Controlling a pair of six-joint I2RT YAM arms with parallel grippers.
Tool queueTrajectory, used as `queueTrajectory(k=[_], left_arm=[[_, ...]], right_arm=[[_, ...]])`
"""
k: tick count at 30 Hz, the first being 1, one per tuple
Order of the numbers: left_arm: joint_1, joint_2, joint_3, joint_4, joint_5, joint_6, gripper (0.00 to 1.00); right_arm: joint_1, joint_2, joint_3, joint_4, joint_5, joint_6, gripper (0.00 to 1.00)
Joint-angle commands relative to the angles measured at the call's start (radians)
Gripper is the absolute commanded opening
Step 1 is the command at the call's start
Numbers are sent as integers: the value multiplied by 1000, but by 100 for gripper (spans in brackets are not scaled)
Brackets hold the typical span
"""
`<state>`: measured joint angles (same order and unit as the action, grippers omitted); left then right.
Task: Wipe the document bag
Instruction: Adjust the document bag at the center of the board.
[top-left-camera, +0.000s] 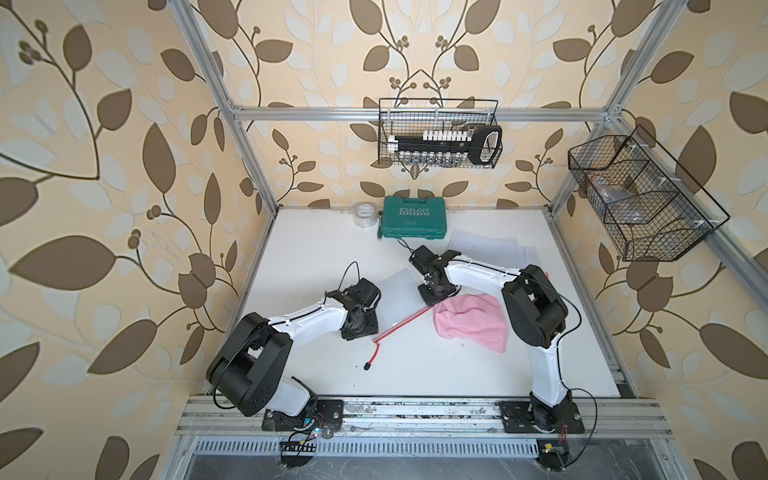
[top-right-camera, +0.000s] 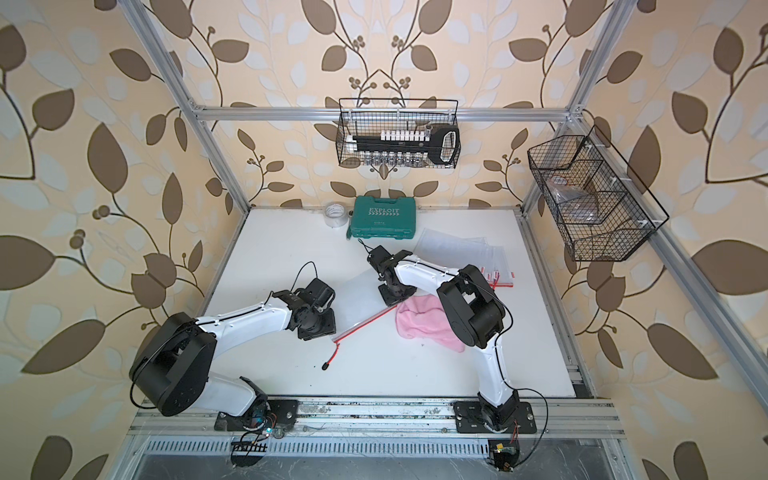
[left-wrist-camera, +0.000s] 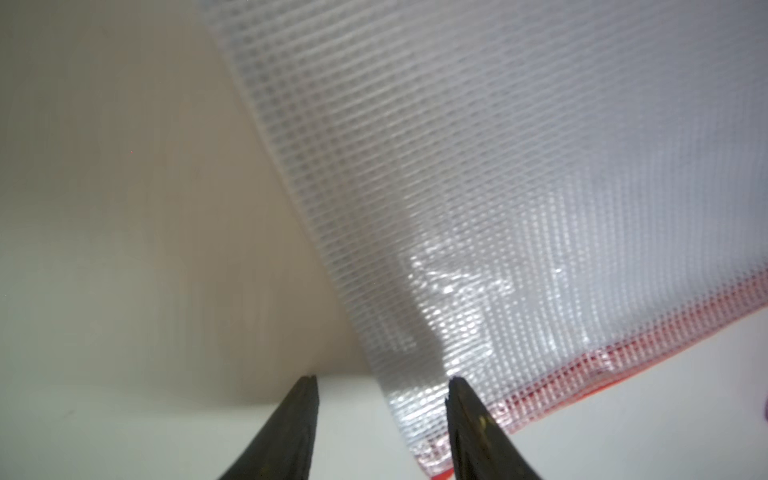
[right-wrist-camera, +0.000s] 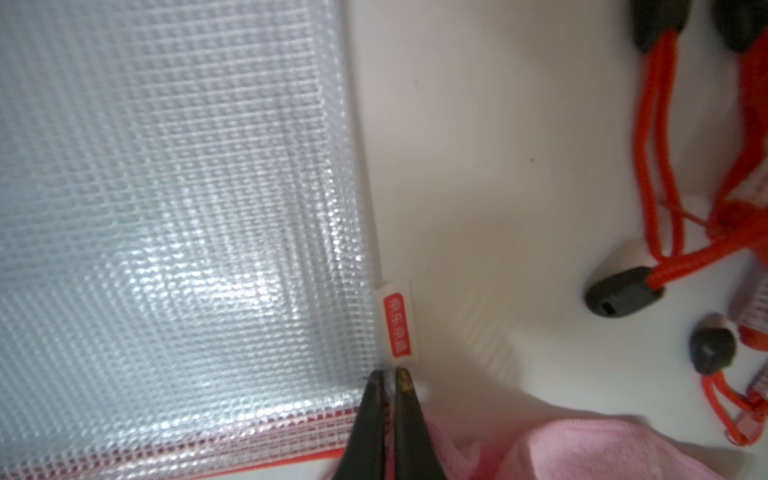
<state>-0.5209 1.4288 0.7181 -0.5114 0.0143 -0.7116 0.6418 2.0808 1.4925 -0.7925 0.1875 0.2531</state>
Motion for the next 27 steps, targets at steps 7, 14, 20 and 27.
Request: queueTrajectory(k=[7, 14, 20, 27], left_arm=[[63, -68, 7, 75, -23, -22, 29], [90, 95, 96, 147, 33, -3, 0], [109, 150, 89, 178, 33, 4, 0], [117, 218, 98, 102, -14, 12, 0]], right_arm=[[0, 41, -37, -73, 3, -6, 8], [11, 50, -30, -72, -7, -3, 8], [10, 44, -29, -73, -14, 0, 8], [2, -40, -7, -92, -58, -19, 58]])
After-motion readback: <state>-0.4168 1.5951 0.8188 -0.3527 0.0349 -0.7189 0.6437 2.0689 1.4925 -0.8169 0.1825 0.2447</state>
